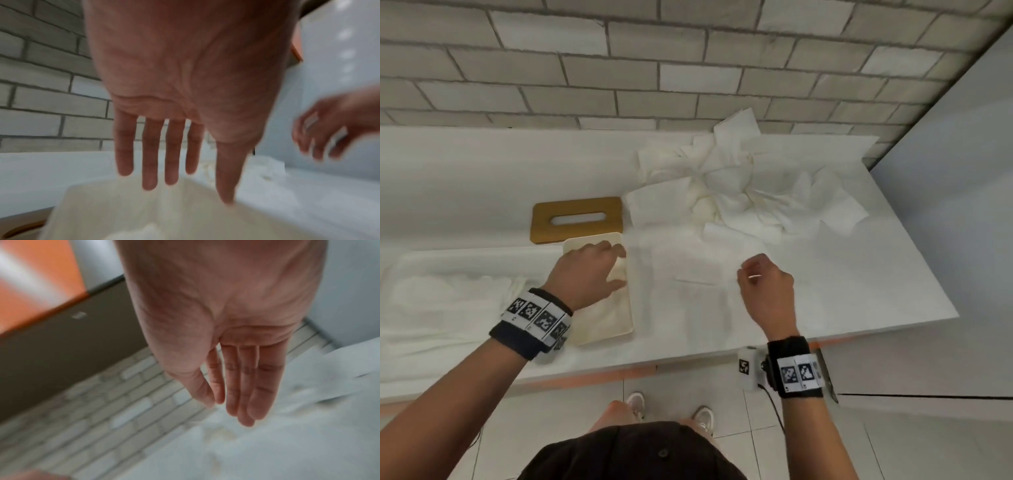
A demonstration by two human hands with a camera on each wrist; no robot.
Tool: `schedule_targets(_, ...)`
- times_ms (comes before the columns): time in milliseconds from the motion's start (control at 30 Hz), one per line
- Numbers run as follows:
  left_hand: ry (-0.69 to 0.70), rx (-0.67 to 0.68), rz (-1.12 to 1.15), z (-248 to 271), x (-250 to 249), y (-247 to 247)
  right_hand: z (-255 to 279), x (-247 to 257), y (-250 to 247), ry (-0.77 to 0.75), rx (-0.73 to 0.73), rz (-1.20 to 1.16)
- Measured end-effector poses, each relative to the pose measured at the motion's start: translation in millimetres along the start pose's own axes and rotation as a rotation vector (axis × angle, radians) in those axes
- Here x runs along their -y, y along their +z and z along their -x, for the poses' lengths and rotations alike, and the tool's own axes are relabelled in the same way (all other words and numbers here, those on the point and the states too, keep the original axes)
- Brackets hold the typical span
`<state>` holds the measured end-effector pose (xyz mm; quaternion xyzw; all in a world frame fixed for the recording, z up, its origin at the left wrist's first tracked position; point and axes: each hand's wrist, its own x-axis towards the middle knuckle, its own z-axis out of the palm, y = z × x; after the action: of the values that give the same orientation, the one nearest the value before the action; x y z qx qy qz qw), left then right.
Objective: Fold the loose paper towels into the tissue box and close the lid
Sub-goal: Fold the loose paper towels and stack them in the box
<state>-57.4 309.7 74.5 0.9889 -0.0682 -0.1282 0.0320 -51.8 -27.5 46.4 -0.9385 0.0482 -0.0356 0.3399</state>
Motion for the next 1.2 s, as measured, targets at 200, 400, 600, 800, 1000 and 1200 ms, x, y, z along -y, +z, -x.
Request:
schedule_targets(200, 0.105, -0.306, 0.333, 10.3, -89.7, -13.5, -40.5, -165.1, -45.9, 0.23, 0.238, 0.319)
schedule_targets(400, 0.202, -0.123, 0.374, -16.7, -167.7, 29.7, -60.5, -174.8, -41.0, 0.016, 0.506, 0.437)
schedule_targets(600, 0.105, -0.045, 0.529, -36.5, -194.2, 44.8, -47.6, -129.7, -42.0, 0.011, 0.366, -0.242)
schedule_targets(800, 0.047, -0.094, 1.105, -46.0, -186.2, 7.7, -30.9, -30.7, -54.4, -0.1, 0.35, -0.658)
schedule_targets(1000, 0.098, -0.345, 1.142, -27.5, -129.1, -44.0, -14.2, 25.4, -30.1, -0.103, 0.37, -0.816)
schedule_targets(1200, 0.022, -0.399, 0.835, -1.8, -18.1, -69.5, 21.7, 91.7, 6.1, -0.131, 0.394, -0.78)
